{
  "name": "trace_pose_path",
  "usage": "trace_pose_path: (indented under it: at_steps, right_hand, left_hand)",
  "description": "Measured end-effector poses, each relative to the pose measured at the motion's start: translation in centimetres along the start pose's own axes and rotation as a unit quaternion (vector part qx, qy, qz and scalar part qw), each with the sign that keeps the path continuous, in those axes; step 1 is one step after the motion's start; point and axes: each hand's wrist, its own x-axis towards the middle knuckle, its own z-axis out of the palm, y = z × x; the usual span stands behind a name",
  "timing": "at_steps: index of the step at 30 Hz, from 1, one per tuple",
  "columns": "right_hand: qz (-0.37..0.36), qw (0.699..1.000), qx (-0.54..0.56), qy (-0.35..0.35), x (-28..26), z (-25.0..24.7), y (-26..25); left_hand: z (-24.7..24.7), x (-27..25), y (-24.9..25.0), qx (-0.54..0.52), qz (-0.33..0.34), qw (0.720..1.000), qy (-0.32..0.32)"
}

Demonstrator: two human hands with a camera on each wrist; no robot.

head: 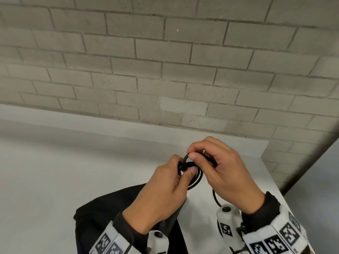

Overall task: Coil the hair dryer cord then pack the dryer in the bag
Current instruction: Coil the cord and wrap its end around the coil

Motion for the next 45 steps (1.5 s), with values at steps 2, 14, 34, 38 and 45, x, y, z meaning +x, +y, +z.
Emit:
trace_pose_path:
  at_steps: [2, 14, 34, 38, 45]
  right_hand:
    - [0.010, 1.000, -0.004, -0.001, 0.4, 0.3, 0.0]
    - [0.149, 0.953, 0.260, -0.047, -0.3, 1.0, 3.1]
    - [0.134, 0.961, 0.205, -0.127, -2.1, 0.3, 3.7]
    - [0.135, 0.958, 0.195, -0.159, -2.3, 0.2, 3.7]
    - [0.177, 0.925, 0.304, -0.144, -2.9, 1.1, 3.1]
  left_hand:
    - [0.1, -0.2, 0.3, 0.025, 0.022, 0.999, -0.012]
    - [-0.2, -1.1, 0.4, -0.019, 0.062, 0.997, -0.035]
    - [0.0, -1.1, -0.6, 0.002, 0.030, 1.000, 0.003]
    - [0.1, -1.1, -0.4, -0.005, 0.022, 1.000, 0.007]
    - [0.4, -1.0, -0.6, -0.015, 0.037, 0.999, 0.021]
